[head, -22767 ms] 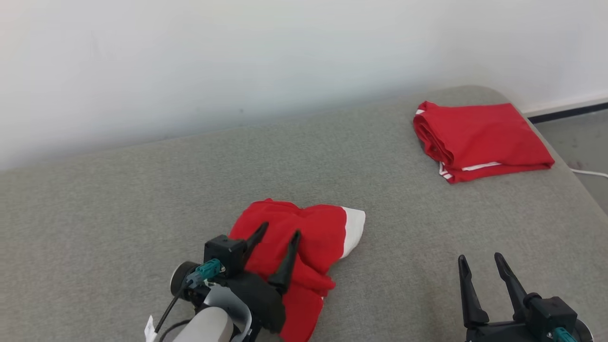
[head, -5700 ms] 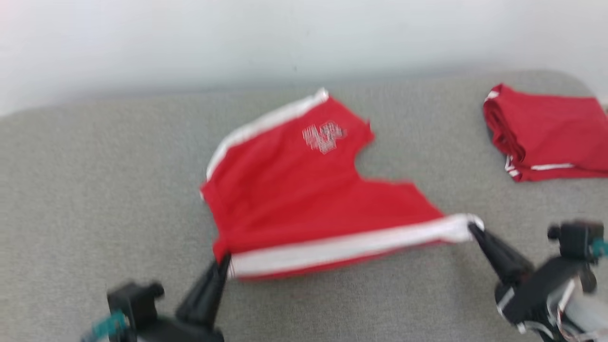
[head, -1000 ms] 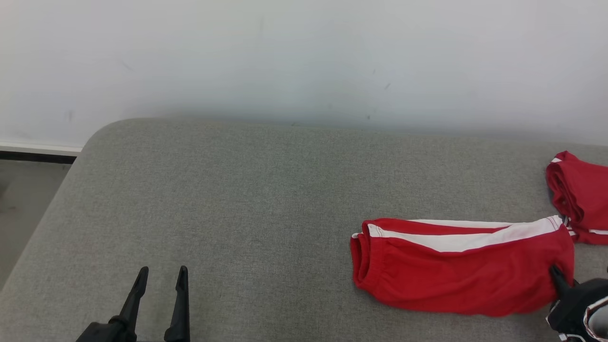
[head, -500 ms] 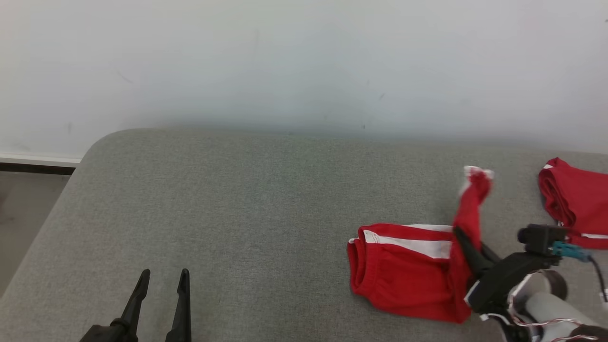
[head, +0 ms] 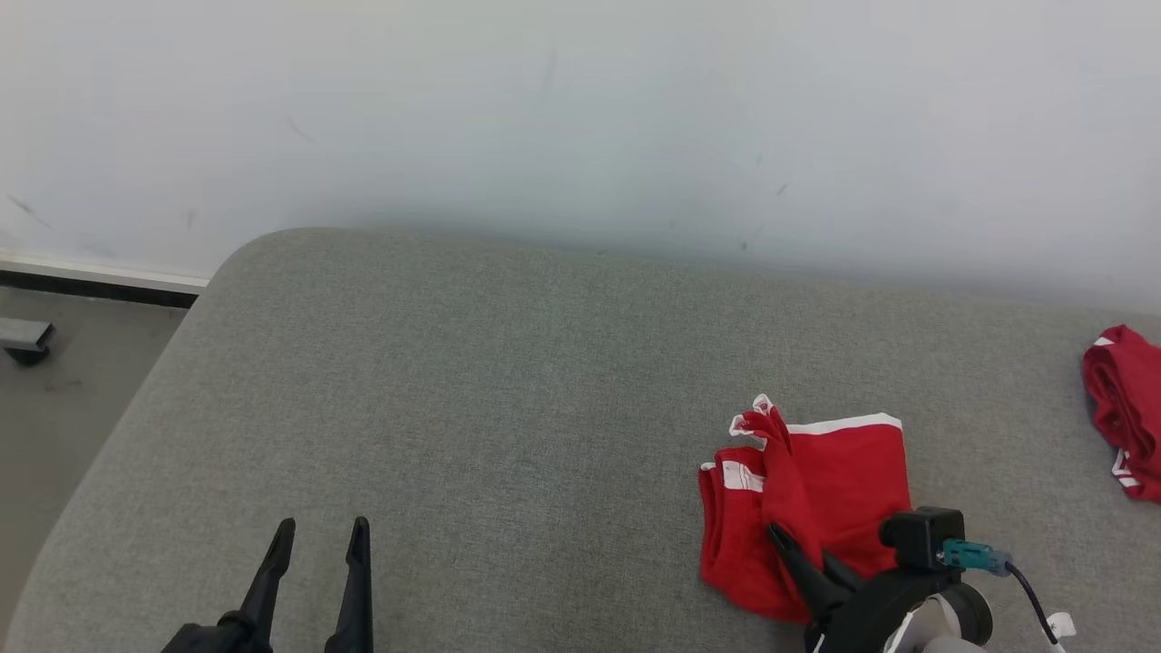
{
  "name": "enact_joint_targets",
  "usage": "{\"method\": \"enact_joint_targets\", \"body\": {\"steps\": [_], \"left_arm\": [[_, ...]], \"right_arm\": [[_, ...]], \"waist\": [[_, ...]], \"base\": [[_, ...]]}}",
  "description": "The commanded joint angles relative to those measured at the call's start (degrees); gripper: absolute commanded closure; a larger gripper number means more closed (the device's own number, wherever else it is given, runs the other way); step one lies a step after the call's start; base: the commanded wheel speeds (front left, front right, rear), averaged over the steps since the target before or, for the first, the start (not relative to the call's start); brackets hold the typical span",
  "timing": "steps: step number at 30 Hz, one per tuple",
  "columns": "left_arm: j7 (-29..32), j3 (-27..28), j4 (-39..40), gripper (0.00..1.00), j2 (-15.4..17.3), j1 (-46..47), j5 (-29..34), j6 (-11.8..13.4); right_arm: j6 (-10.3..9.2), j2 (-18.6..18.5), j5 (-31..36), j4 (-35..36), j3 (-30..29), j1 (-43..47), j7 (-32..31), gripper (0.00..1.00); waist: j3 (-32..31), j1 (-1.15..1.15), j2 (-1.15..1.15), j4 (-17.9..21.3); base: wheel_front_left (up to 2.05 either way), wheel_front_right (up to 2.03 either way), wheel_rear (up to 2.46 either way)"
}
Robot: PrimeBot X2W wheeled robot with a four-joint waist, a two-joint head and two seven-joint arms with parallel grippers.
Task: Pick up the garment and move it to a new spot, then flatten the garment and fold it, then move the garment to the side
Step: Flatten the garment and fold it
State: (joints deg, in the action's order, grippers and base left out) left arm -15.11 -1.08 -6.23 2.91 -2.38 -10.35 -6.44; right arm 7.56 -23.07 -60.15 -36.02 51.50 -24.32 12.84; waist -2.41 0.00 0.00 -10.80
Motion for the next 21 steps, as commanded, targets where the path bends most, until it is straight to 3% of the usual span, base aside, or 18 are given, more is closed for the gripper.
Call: {"method": "enact_joint_targets", "body": {"steps": [1,2,3,4,5,11,17,18,19,20,21], "left_arm": [[0.0,0.0,0.1,0.00,0.0,0.0,-0.3,0.2],[0.0,0.1,0.1,0.00,0.0,-0.1,-0.4,0.2],[0.0,0.2,0.0,0.00,0.0,-0.2,-0.4,0.2],[0.0,0.4,-0.1,0.00,0.0,-0.2,-0.4,0.1],[0.0,0.6,-0.2,0.00,0.0,-0.2,-0.4,0.1],[0.0,0.9,0.4,0.00,0.0,-0.2,0.0,0.2],[0.0,0.4,0.7,0.00,0.0,0.2,0.3,0.3],[0.0,0.3,0.8,0.00,0.0,0.4,0.3,0.3],[0.0,0.2,0.8,0.00,0.0,0.5,0.4,0.2],[0.0,0.1,0.7,0.00,0.0,0.7,0.5,0.2],[0.0,0.0,0.6,0.00,0.0,0.8,0.6,0.1]], "right_arm": [[-0.12,0.6,0.6,-0.3,-0.2,0.8,0.4,1.00],[-0.12,1.0,0.6,-0.6,-0.6,1.0,0.6,1.00],[-0.12,1.3,0.7,-0.8,-0.8,1.2,0.8,0.67],[-0.12,1.4,1.0,-0.8,-0.9,1.4,0.9,0.05],[-0.13,1.1,1.2,-0.4,-2.0,1.4,1.4,0.00],[-0.13,-1.8,2.0,4.1,-10.0,2.0,2.3,0.00],[-0.13,-3.2,7.4,4.5,-20.3,4.6,2.4,0.00],[-0.12,-3.2,9.0,3.7,-21.5,4.7,2.4,0.58],[-0.12,-3.0,10.1,2.9,-22.4,4.9,2.4,0.91],[-0.12,-2.3,10.8,1.9,-23.3,5.1,2.4,1.00],[-0.12,-1.9,11.8,0.6,-23.9,5.3,2.4,1.00]], "waist": [[0.1,0.00,0.00,-0.2],[0.1,0.00,0.00,-0.2],[0.1,0.00,0.00,-0.1],[0.1,0.00,0.00,-0.1],[0.0,0.00,0.00,0.1],[0.1,0.00,0.00,1.2],[0.7,0.00,0.00,1.3],[0.8,0.00,0.00,1.2],[1.0,0.00,0.00,1.1],[1.1,0.00,0.00,0.9],[1.3,0.00,0.00,0.7]], "base": [[0.00,0.00,0.00],[0.00,0.00,0.00],[0.00,0.00,0.00],[0.00,0.00,0.00],[0.00,0.00,0.00],[0.00,0.00,0.00],[0.00,0.00,0.00],[0.00,0.00,0.00],[0.00,0.00,0.00],[0.00,0.00,0.00],[0.00,0.00,0.00]]}}
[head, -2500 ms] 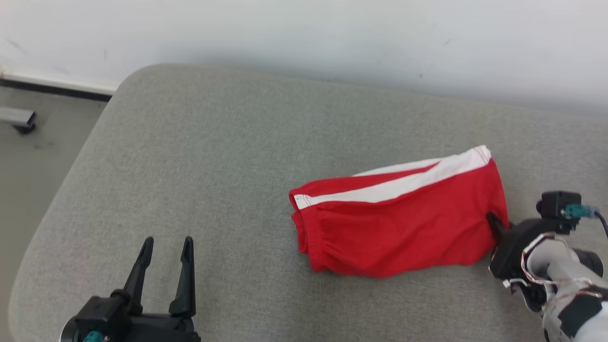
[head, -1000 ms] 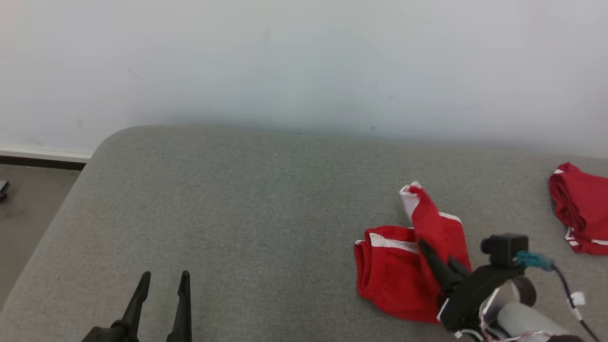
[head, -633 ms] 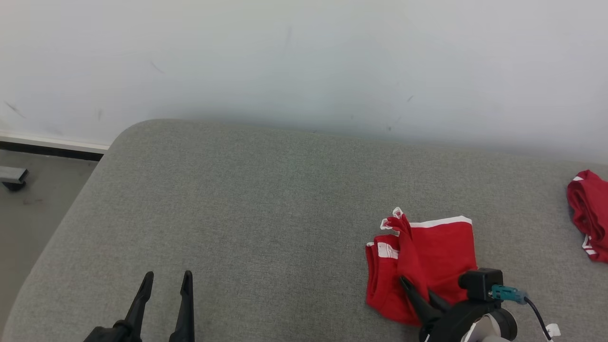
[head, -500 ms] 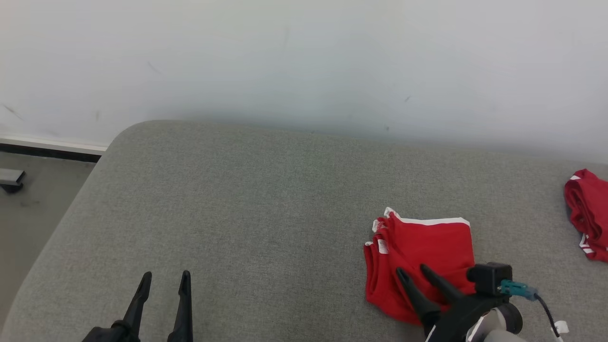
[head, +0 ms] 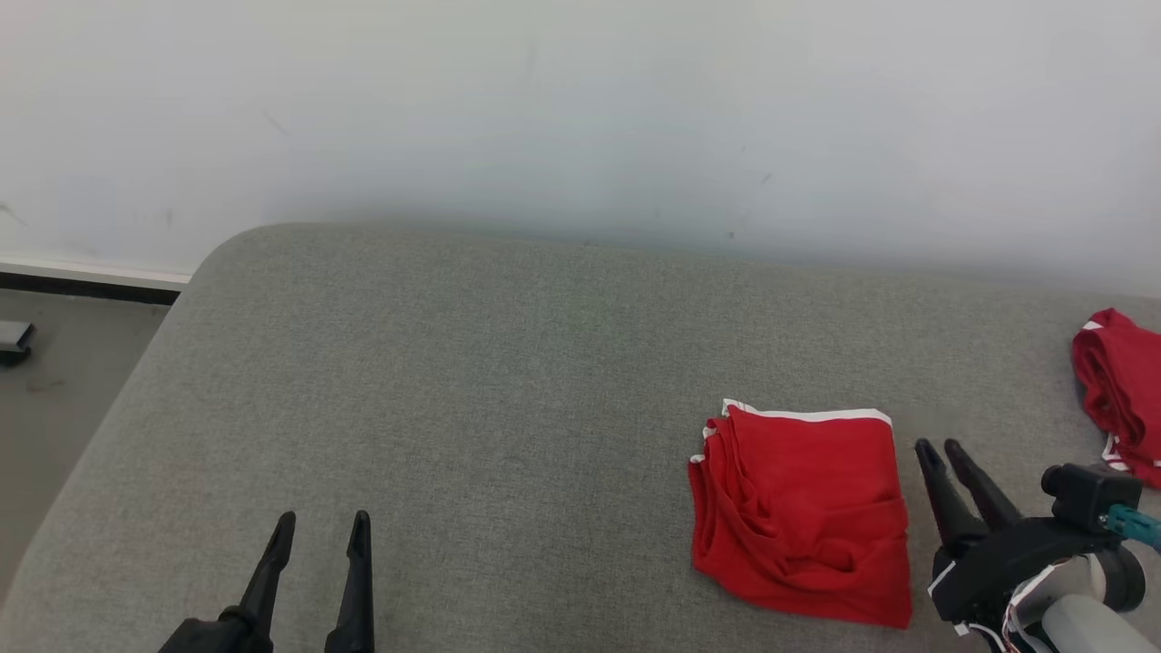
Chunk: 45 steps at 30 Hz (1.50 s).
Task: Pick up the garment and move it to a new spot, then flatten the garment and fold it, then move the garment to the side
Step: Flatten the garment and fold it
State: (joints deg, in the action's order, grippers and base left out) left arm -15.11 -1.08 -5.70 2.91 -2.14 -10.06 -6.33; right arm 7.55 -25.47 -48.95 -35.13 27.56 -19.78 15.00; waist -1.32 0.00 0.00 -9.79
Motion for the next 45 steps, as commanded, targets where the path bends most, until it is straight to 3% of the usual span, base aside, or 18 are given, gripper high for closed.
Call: {"method": "enact_joint_targets", "body": {"steps": [1,12,21,26,29,45], "left_arm": [[0.0,0.0,0.1,0.00,0.0,0.6,0.3,0.0],[0.0,-0.9,-0.9,0.00,0.0,2.1,0.6,-0.5],[0.0,-0.6,-1.0,0.00,0.0,2.3,0.7,-0.6],[0.0,-1.2,-1.3,0.00,0.0,2.8,0.6,-0.6],[0.0,-1.0,-1.3,0.00,0.0,2.4,1.0,-0.5],[0.0,2.0,-0.8,0.00,0.0,0.2,2.5,-0.7]], "right_arm": [[-0.11,0.5,0.6,-0.3,0.1,0.8,0.2,1.00],[-0.11,7.4,9.3,-11.0,1.0,-1.5,0.2,1.00],[-0.11,17.1,13.0,-9.2,3.7,-0.5,0.2,1.00],[-0.11,19.7,15.7,-6.7,6.1,-0.5,0.2,1.00],[-0.12,19.6,16.3,-3.9,5.2,-0.9,0.2,1.00],[-0.12,10.2,24.7,15.1,-9.0,7.0,0.1,1.00]], "waist": [[0.2,0.00,0.00,-0.3],[1.5,0.00,0.00,-2.8],[2.2,0.00,0.00,-3.0],[2.1,0.00,0.00,-2.6],[1.6,0.00,0.00,-1.6],[-1.2,0.00,0.00,7.7]], "base": [[0.00,0.00,0.00],[0.00,0.00,0.00],[0.00,0.00,0.00],[0.00,0.00,0.00],[0.00,0.00,0.00],[0.00,0.00,0.00]]}}
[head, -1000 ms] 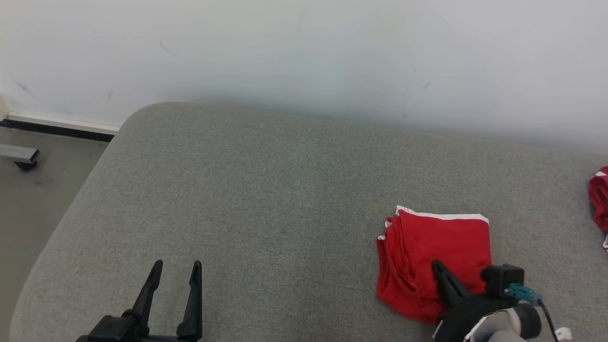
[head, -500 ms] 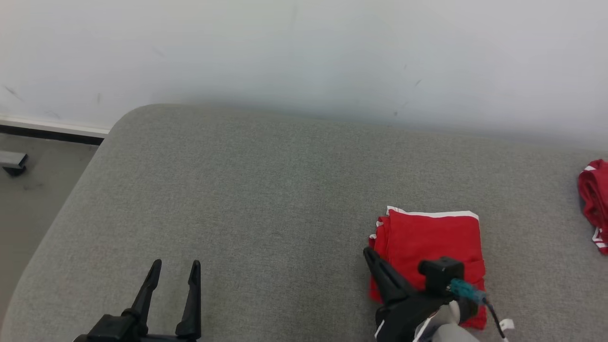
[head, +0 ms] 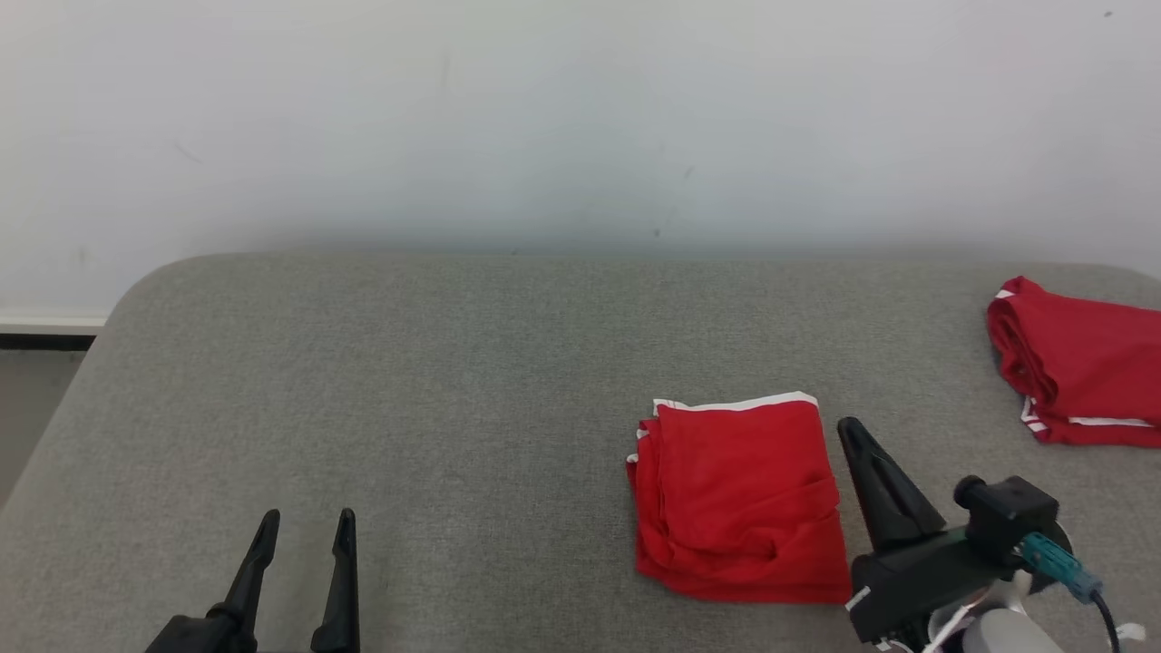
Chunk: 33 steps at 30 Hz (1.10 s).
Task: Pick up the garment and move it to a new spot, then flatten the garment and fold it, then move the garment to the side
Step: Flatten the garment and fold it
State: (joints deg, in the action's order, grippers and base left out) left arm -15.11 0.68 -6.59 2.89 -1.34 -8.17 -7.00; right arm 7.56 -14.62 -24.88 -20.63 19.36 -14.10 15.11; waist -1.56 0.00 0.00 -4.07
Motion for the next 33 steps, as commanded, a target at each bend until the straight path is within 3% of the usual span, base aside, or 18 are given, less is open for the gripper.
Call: {"method": "enact_joint_targets", "body": {"steps": [1,5,7,10,21,33], "left_arm": [[0.0,0.2,0.0,0.00,0.0,-0.6,0.6,0.0],[0.0,0.3,0.4,0.00,0.0,-1.2,0.7,0.1],[0.0,0.4,0.4,0.00,0.0,-1.8,0.9,0.2],[0.0,0.7,0.6,0.00,0.0,-2.4,1.0,0.2],[0.0,2.6,0.0,0.00,0.1,-4.9,1.6,0.1],[0.7,2.3,1.8,0.00,1.6,-6.2,2.4,0.1]], "right_arm": [[-0.13,-0.6,0.6,0.6,-0.8,1.3,0.0,1.00],[-0.13,-1.0,2.1,3.1,-5.3,5.2,0.0,0.98],[-0.13,-0.7,3.1,4.5,-7.3,7.6,0.0,0.55],[-0.12,-0.4,4.5,6.5,-10.1,10.7,0.0,0.00],[-0.13,2.0,8.7,13.4,-16.2,18.1,0.0,0.00],[-0.13,3.8,12.2,14.5,-18.1,21.4,0.0,0.00]], "waist": [[-1.0,0.00,0.00,2.0],[-1.7,0.00,0.00,3.3],[-2.1,0.00,0.00,3.8],[-2.6,0.00,0.00,4.4],[-4.3,0.00,0.00,4.3],[-4.8,0.00,0.00,2.6]], "base": [[0.00,0.00,0.00],[0.00,0.00,0.00],[0.00,0.00,0.00],[0.00,0.00,0.00],[0.00,0.00,0.00],[0.00,0.00,0.00]]}}
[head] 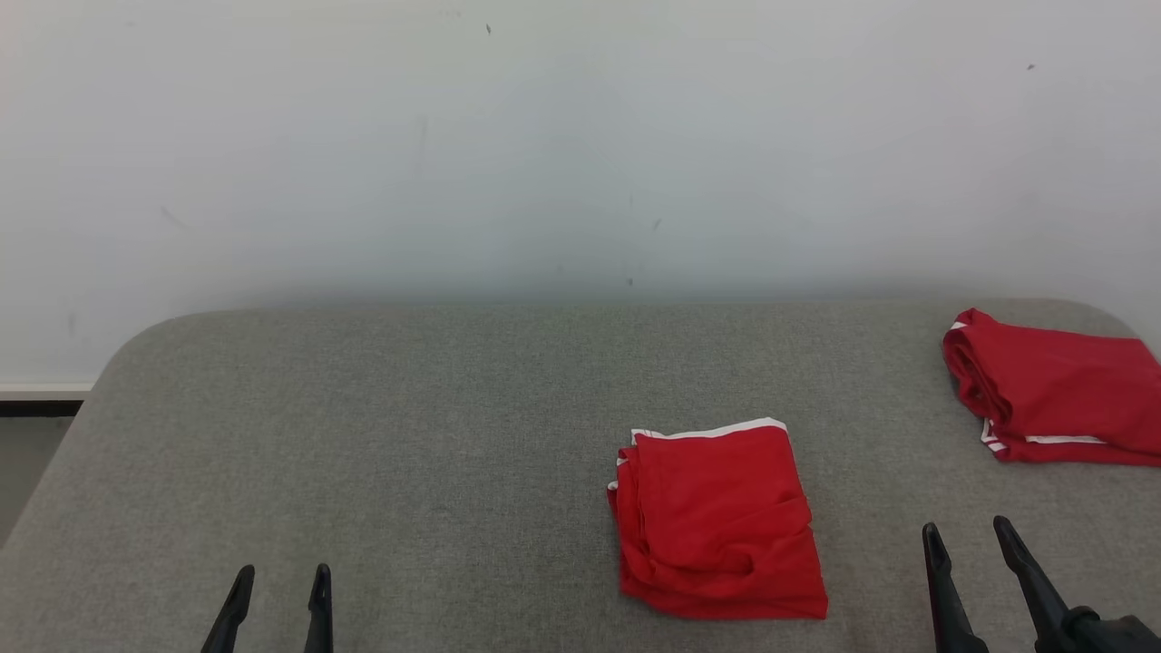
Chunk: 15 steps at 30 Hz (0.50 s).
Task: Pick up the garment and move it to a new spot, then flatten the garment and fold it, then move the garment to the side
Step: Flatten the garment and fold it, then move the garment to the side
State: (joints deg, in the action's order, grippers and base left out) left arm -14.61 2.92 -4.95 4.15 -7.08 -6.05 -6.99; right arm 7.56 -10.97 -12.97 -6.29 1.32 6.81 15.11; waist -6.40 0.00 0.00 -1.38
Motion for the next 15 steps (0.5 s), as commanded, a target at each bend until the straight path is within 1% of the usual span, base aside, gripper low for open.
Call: {"method": "enact_joint_targets", "body": {"steps": [1,15], "left_arm": [[0.4,-0.1,0.3,0.00,0.5,-0.5,0.2,0.1],[0.9,-0.8,1.0,0.00,0.9,-1.0,-0.3,0.7]], "right_arm": [[-0.13,0.2,0.5,0.2,-0.1,0.5,0.0,0.00],[-0.13,0.1,1.2,0.0,0.5,0.9,-0.3,0.00]], "waist": [[0.0,0.00,0.00,-0.1],[0.1,0.00,0.00,-0.1]], "base": [[0.00,0.00,0.00],[0.00,0.00,0.00]]}}
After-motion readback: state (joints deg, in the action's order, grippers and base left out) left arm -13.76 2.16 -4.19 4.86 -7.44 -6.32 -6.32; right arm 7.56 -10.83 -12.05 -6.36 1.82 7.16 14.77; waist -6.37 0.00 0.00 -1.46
